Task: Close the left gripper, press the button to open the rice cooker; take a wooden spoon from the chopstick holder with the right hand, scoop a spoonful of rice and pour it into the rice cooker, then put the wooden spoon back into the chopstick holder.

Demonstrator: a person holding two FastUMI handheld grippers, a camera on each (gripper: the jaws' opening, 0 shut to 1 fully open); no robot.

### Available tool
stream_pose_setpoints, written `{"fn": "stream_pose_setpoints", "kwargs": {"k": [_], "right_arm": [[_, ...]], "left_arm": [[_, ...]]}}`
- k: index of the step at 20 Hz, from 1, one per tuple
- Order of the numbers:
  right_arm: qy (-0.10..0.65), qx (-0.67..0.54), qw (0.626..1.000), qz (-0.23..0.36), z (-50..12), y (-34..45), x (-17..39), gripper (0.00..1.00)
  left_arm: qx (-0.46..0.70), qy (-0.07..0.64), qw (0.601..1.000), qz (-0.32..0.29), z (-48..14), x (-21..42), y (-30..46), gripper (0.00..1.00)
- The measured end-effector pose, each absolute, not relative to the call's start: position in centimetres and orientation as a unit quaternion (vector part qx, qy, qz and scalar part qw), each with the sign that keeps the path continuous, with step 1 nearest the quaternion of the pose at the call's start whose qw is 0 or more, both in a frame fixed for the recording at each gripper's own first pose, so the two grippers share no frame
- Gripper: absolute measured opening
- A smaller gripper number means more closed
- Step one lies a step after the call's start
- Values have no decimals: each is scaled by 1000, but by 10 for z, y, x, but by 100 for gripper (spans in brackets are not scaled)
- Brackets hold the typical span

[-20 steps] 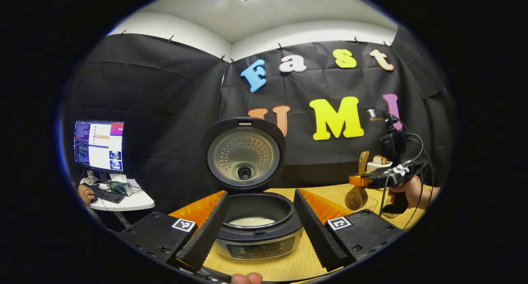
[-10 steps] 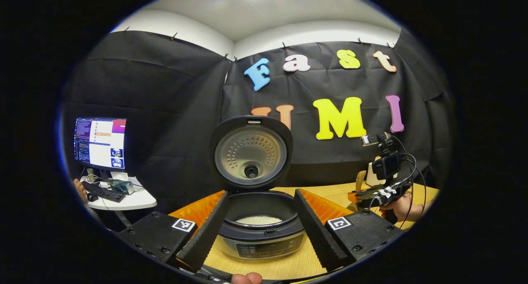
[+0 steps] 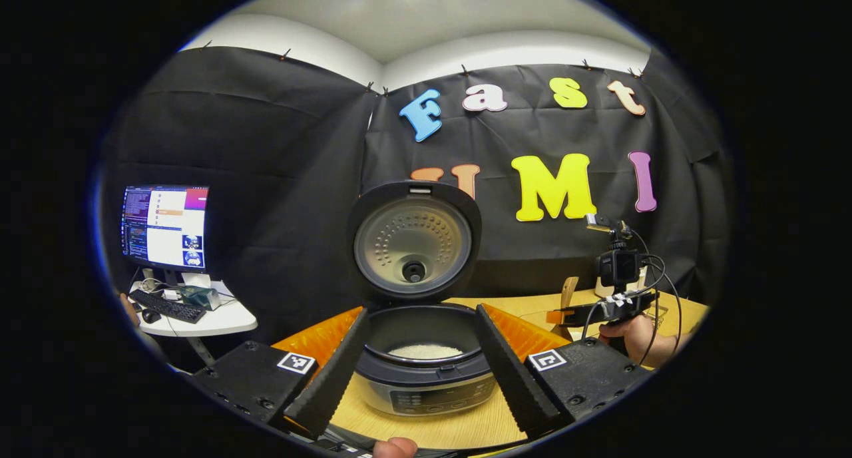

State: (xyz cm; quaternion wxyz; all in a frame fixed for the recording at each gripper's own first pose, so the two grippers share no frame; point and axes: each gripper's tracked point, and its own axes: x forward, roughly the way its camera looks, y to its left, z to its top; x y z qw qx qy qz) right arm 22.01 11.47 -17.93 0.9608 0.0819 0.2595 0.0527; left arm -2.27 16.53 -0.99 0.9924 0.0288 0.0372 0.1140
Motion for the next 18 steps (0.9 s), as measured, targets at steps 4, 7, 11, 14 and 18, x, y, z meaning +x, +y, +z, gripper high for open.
{"fn": "stream_pose_setpoints", "kwargs": {"k": [4, 7, 11, 14, 18], "right_arm": [[266, 148, 951, 62, -170, 120, 230, 0], [259, 180, 947, 63, -165, 109, 231, 0], [252, 267, 928, 68, -162, 90, 227, 0], [230, 320, 917, 60, -150, 68, 230, 0], [212, 378, 900, 54, -134, 44, 229, 0]], "left_arm": [[23, 37, 993, 111, -10, -22, 163, 100], [25, 37, 993, 112, -10, -23, 165, 95], [28, 37, 991, 123, -10, -23, 171, 100], [31, 40, 990, 128, -12, -23, 173, 100], [33, 42, 990, 130, -15, -22, 175, 100]]}}
